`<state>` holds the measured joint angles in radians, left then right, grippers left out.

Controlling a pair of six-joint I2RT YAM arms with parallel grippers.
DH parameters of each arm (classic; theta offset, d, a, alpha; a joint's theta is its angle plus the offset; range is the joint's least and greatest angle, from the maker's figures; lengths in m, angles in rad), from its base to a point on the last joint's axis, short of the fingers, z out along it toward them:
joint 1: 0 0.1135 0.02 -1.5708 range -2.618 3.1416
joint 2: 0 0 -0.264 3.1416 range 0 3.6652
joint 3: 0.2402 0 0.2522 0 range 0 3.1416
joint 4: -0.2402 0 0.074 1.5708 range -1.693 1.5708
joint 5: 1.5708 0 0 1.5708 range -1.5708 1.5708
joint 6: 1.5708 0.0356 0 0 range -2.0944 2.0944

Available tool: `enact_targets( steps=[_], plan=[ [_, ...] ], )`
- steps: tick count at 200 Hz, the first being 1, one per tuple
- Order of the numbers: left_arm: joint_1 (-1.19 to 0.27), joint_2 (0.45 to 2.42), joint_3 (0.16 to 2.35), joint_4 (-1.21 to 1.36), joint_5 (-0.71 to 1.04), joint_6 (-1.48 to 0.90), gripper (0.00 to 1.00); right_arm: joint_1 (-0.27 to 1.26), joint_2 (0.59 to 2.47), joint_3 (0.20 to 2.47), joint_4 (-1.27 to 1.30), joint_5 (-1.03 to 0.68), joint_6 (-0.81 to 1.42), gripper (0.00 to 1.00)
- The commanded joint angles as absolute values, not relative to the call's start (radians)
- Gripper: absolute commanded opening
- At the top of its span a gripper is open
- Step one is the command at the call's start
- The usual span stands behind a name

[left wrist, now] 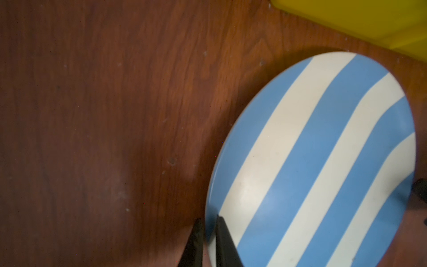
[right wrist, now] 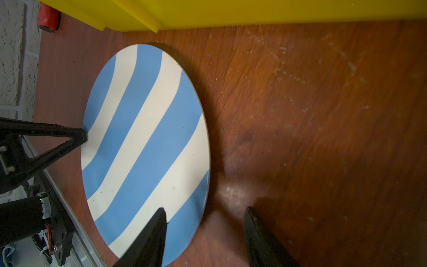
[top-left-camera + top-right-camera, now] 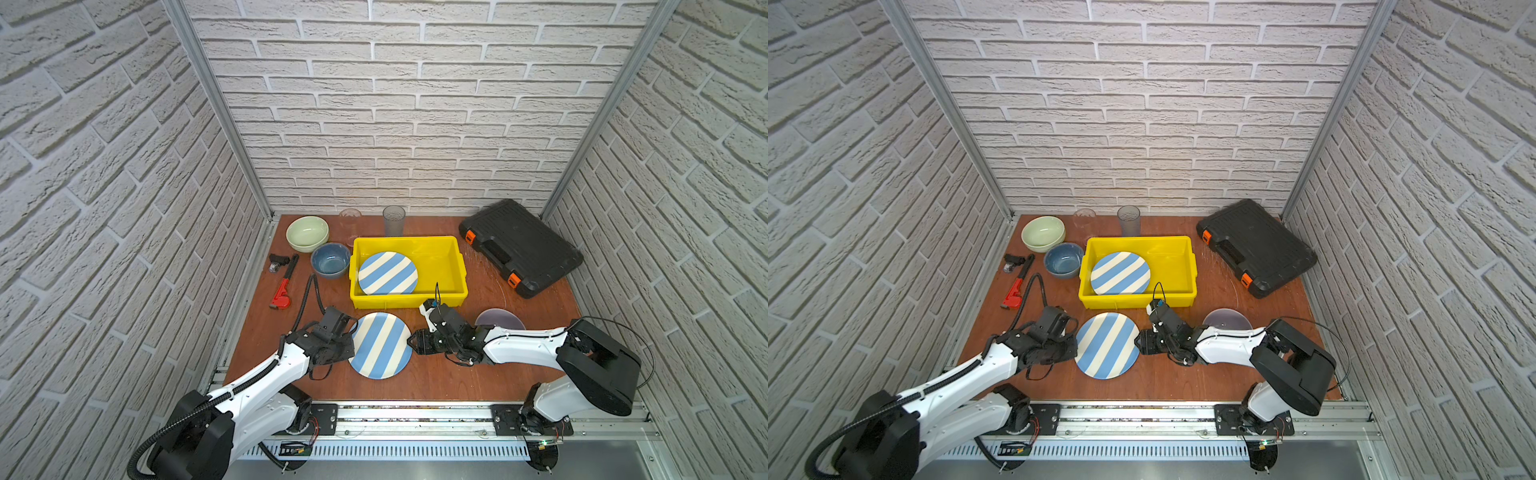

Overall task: Place the mixed dishes into the plastic bin
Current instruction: 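Move the right gripper out of the bin to the striped plate on the table, then grip the striped plate's edge with the right gripper while the left braces it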

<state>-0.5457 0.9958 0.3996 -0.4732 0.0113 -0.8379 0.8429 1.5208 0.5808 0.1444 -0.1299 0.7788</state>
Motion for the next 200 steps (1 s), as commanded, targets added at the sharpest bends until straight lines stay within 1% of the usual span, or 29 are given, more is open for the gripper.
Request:
enact_targets(
  steps=[1,67,118,200],
  plan=[
    [-0.548,0.986,0.365,-0.482,0.001,-0.850,0.14,0.854,1.548,0.599,0.208,-0.156,0.797,0.54],
    [-0.548,0.968,0.333,-0.485,0.002,-0.856,0.13,0.856,1.606,0.619,0.271,-0.207,0.813,0.46],
    [-0.548,0.969,0.327,-0.484,0.000,-0.854,0.13,0.857,1.593,0.622,0.295,-0.226,0.803,0.43],
    [-0.548,1.005,0.334,-0.472,0.000,-0.849,0.13,0.857,1.583,0.642,0.324,-0.229,0.785,0.35]
  ],
)
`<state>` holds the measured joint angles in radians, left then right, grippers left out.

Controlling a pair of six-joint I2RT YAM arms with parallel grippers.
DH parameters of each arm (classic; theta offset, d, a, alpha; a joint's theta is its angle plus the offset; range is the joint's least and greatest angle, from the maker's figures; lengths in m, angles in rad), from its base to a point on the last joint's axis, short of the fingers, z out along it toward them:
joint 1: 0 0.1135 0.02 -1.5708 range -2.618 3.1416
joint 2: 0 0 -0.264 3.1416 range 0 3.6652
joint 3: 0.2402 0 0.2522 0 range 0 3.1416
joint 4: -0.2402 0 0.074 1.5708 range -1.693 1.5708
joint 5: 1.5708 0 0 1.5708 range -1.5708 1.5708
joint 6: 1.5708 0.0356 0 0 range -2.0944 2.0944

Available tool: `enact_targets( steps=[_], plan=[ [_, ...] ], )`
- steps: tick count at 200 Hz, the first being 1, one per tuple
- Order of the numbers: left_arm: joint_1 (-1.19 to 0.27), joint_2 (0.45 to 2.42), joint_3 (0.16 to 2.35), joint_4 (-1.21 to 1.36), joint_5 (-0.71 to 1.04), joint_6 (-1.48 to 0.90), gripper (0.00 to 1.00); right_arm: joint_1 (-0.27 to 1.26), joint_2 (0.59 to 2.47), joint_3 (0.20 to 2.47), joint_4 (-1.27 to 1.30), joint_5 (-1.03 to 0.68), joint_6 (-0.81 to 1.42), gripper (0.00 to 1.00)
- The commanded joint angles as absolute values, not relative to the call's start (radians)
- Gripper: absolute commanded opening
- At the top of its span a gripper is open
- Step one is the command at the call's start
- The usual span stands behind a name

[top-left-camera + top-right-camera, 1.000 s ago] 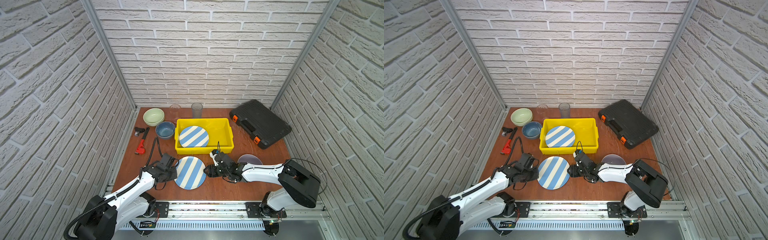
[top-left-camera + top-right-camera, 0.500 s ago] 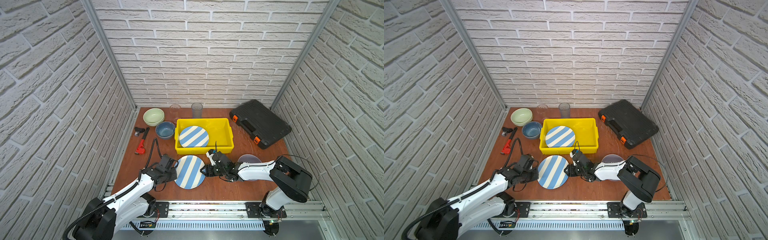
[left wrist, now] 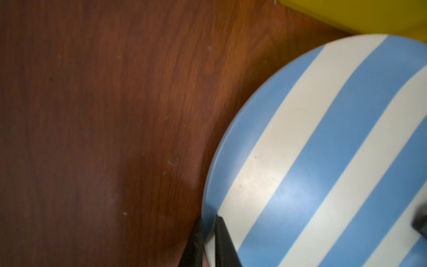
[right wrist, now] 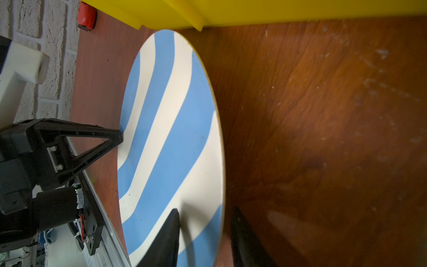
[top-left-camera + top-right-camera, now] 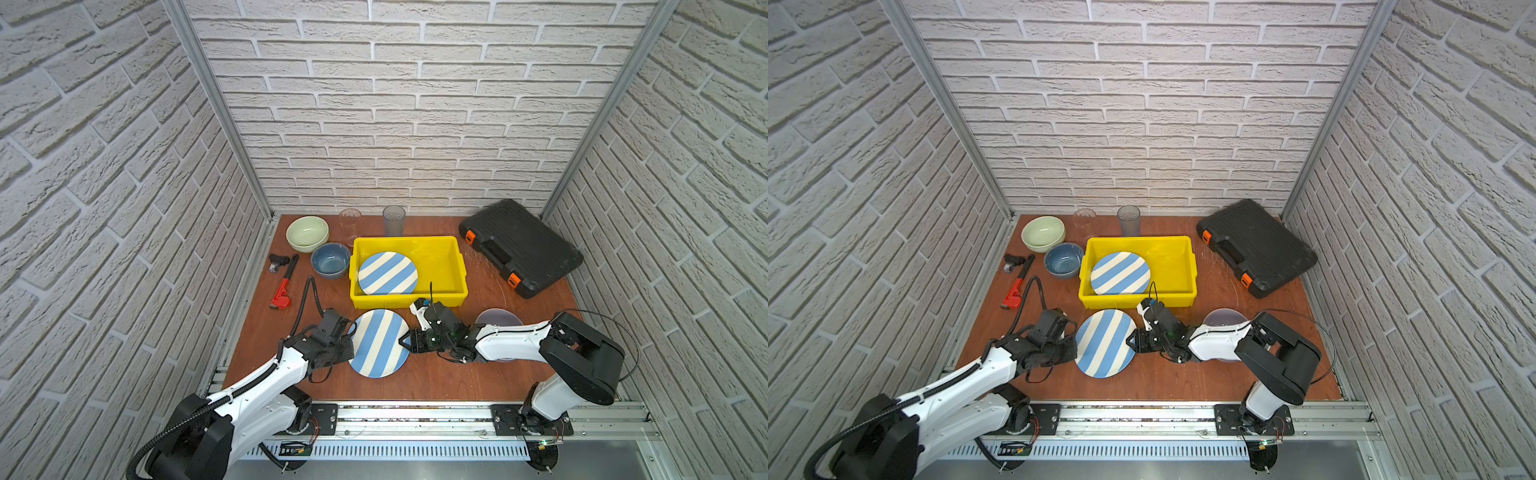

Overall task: Place the mixed dishes into the plastic bin
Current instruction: 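Grip the striped plate's edge with the right gripper while the left braces it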

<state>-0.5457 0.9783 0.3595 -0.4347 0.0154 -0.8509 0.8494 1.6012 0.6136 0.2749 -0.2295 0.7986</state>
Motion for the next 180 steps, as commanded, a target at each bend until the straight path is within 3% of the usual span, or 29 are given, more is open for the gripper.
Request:
enact_targets(
  steps=[1,87,124,180],
  plan=[
    [-0.548,1.005,0.334,-0.472,0.001,-0.849,0.13,0.857,1.583,0.642,0.325,-0.228,0.785,0.35],
    [-0.548,0.998,0.334,-0.477,0.004,-0.850,0.13,0.857,1.571,0.644,0.317,-0.219,0.793,0.21],
    [-0.548,0.956,0.347,-0.485,0.022,-0.864,0.24,0.857,1.544,0.647,0.291,-0.212,0.799,0.15],
    [-0.548,0.843,0.414,-0.584,0.007,-0.874,0.28,0.857,1.509,0.664,0.222,-0.199,0.796,0.07]
  ],
)
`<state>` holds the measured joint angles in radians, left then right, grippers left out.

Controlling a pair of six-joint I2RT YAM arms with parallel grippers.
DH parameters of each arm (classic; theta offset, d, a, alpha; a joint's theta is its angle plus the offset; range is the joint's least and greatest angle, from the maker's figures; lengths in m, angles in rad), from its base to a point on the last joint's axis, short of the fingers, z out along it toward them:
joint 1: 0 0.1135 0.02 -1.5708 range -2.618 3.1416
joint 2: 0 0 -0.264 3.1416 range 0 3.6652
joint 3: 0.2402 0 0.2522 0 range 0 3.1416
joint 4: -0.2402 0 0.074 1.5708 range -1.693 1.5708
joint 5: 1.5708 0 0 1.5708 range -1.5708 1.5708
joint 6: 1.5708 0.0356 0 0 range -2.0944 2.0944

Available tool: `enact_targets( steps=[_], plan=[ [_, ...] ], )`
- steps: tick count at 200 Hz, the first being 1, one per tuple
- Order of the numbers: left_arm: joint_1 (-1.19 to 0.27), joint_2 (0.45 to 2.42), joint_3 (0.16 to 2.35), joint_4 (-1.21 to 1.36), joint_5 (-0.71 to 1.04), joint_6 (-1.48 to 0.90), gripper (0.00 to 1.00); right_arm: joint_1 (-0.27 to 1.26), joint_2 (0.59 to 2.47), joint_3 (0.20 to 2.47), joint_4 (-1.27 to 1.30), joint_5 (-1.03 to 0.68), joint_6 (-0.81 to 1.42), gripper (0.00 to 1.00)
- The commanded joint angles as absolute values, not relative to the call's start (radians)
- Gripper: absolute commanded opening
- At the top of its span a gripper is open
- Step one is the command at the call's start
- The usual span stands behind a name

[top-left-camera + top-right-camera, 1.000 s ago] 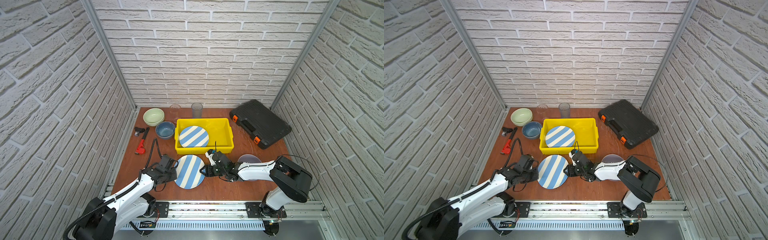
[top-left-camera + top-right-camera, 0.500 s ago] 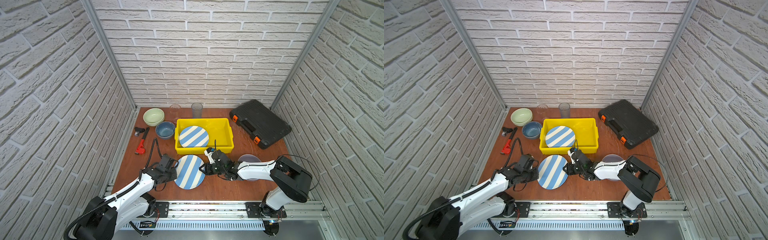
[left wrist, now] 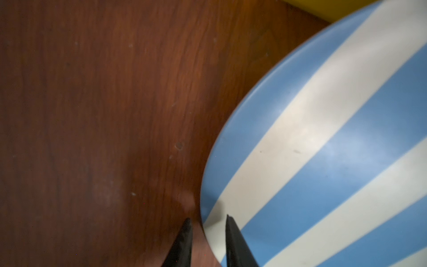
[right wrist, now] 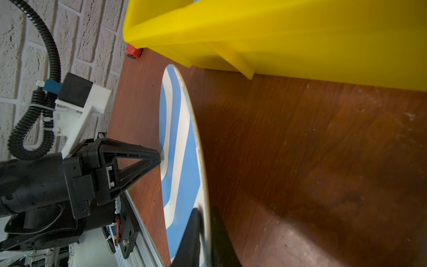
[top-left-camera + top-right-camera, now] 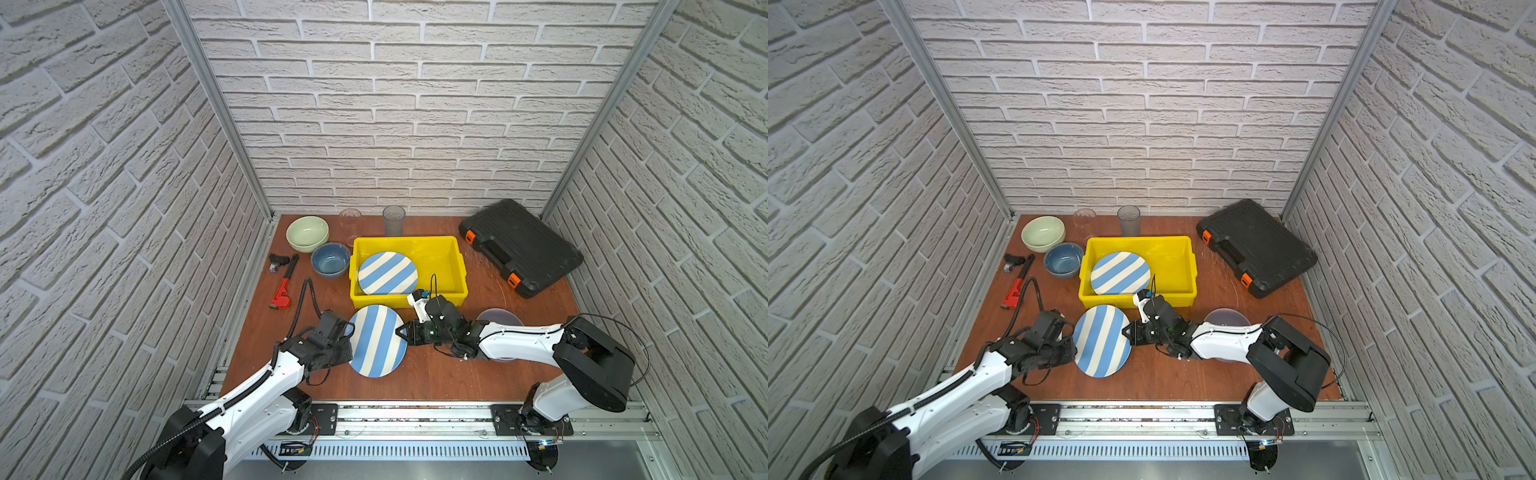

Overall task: Place the mixed dishes into the plastic bin
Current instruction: 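Grip the striped plate's edge with the right gripper while the left braces it, then lift the striped plate upright with the right gripper and carry it to the bin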

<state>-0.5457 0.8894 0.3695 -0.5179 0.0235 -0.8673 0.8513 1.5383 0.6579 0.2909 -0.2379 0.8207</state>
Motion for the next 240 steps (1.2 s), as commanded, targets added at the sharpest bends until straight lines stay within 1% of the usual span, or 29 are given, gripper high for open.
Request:
enact_targets(
  steps=[1,38,79,134,166,189,211,218,240],
  plan=[
    [-0.548,0.841,0.416,-0.586,0.007,-0.875,0.29,0.857,1.509,0.664,0.221,-0.198,0.795,0.07],
    [-0.548,0.785,0.463,-0.650,-0.015,-0.881,0.33,0.857,1.457,0.659,0.168,-0.189,0.786,0.06],
    [-0.547,0.767,0.499,-0.669,-0.023,-0.881,0.43,0.857,1.378,0.693,0.052,-0.182,0.763,0.06],
    [-0.546,0.752,0.546,-0.710,-0.034,-0.879,0.49,0.856,1.301,0.830,-0.174,-0.209,0.713,0.06],
    [-0.546,0.729,0.592,-0.751,-0.064,-0.865,0.55,0.857,1.258,0.899,-0.247,-0.215,0.713,0.06],
    [-0.545,0.729,0.627,-0.786,-0.081,-0.848,0.59,0.852,1.253,0.969,-0.322,-0.206,0.695,0.06],
    [-0.541,0.729,0.657,-0.806,-0.088,-0.835,0.61,0.843,1.255,1.037,-0.390,-0.176,0.675,0.06],
    [-0.540,0.699,0.665,-0.811,-0.090,-0.832,0.61,0.836,1.254,1.053,-0.398,-0.166,0.667,0.06],
    [-0.538,0.683,0.684,-0.826,-0.098,-0.825,0.63,0.794,1.258,1.105,-0.423,-0.154,0.642,0.06]
  ],
)
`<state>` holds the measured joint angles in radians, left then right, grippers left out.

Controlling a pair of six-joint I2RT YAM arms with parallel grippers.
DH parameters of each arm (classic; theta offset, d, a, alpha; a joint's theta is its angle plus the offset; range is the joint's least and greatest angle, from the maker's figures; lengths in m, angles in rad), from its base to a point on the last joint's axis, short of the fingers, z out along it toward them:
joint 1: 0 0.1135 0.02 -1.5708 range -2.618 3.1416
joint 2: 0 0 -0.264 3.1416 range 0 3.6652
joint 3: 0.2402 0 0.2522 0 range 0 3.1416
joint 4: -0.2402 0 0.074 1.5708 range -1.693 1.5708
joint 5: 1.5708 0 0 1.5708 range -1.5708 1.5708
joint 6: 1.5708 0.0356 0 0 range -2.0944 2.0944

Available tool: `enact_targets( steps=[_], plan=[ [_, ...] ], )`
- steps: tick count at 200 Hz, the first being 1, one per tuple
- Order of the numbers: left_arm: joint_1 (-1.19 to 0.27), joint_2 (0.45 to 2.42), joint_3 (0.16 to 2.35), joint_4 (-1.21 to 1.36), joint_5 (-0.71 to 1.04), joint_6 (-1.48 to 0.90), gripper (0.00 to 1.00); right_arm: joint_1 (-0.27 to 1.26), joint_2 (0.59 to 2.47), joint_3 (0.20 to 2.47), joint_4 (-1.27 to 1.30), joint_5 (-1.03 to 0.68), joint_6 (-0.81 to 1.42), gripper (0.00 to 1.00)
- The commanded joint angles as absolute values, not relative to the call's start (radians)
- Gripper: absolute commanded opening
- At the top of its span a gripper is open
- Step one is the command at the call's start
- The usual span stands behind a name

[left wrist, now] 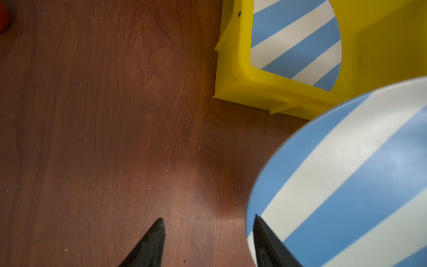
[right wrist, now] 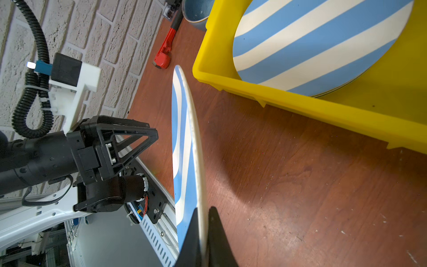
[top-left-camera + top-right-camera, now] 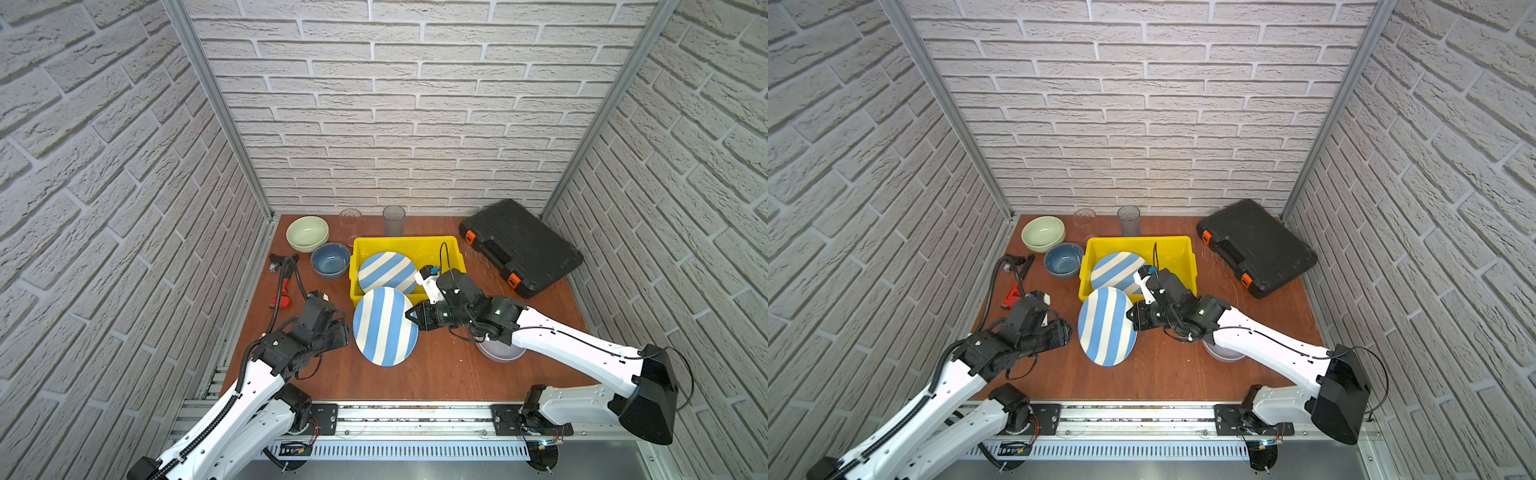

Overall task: Place the mixed dishes into the plastic bin
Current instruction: 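Lift the striped plate upright with the right gripper and carry it to the bin, then lower the striped plate into the bin onto the other striped plate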

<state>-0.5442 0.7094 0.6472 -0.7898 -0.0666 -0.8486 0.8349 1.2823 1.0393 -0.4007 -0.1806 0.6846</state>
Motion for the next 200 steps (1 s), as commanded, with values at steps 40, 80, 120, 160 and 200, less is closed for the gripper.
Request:
enact_targets(
  steps=[40,80,120,160,200],
  plan=[
    [-0.531,0.646,0.671,-0.817,-0.095,-0.825,0.66,0.650,1.303,1.193,-0.413,-0.221,0.606,0.06],
    [-0.527,0.629,0.665,-0.822,-0.096,-0.818,0.68,0.537,1.396,1.291,-0.335,-0.279,0.576,0.06],
    [-0.523,0.606,0.665,-0.829,-0.097,-0.822,0.69,0.474,1.527,1.374,-0.263,-0.315,0.582,0.06],
    [-0.520,0.601,0.675,-0.850,-0.105,-0.816,0.69,0.448,1.661,1.393,-0.130,-0.404,0.593,0.06],
    [-0.517,0.592,0.680,-0.865,-0.112,-0.811,0.70,0.448,1.752,1.401,-0.077,-0.434,0.627,0.06]
  ],
)
